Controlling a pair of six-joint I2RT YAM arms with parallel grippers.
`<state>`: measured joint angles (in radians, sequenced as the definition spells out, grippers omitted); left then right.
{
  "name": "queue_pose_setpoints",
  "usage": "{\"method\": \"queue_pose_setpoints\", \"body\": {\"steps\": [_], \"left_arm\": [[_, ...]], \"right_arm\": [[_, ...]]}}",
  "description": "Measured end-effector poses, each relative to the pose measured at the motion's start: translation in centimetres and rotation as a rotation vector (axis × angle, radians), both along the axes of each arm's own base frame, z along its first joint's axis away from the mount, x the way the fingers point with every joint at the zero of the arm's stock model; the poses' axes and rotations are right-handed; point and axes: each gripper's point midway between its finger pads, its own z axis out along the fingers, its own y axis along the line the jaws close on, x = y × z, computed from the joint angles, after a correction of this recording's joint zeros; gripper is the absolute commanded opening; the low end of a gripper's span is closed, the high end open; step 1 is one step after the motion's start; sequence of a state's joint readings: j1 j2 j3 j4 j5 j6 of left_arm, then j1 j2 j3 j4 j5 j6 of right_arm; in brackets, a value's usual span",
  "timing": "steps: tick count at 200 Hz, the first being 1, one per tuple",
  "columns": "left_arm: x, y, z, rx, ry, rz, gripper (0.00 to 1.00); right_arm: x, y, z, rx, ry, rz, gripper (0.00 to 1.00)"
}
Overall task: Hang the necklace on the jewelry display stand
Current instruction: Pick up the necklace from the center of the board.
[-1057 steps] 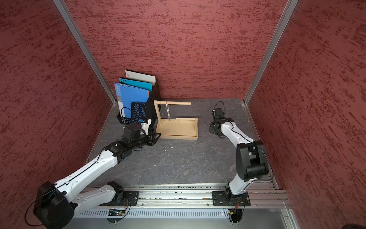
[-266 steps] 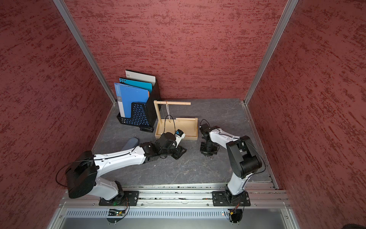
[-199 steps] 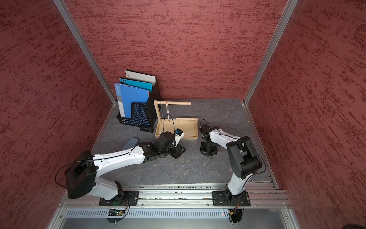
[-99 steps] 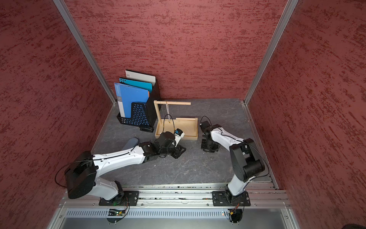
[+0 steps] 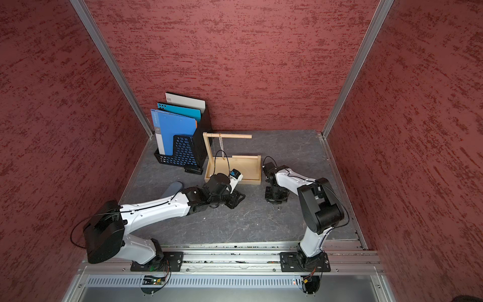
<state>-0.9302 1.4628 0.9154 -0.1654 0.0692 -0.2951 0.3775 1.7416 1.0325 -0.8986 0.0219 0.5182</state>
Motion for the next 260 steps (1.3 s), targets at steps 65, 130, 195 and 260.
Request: {"method": "queue_pose_setpoints", "body": {"steps": [65, 130, 195, 260], "left_arm": [[0.0, 0.1, 0.3, -0.004, -0.006, 0.0, 0.4], [0.2, 0.4, 0.4, -0.001, -0.009, 0.007, 0.4], [0.2, 0.3, 0.5, -0.005, -0.012, 0.007, 0.4], [1.1, -1.9, 3.3, -0.11, -0.148, -0.019, 0.42]], "right_arm": [[-0.1, -0.1, 0.2, -0.005, -0.019, 0.009, 0.0], [1.0, 1.1, 4.1, 0.091, -0.157, 0.014, 0.0], [2.6, 2.0, 10.5, 0.187, -0.359, -0.004, 0.0], [2.9, 2.1, 15.1, 0.259, -0.5, -0.05, 0.0]]}}
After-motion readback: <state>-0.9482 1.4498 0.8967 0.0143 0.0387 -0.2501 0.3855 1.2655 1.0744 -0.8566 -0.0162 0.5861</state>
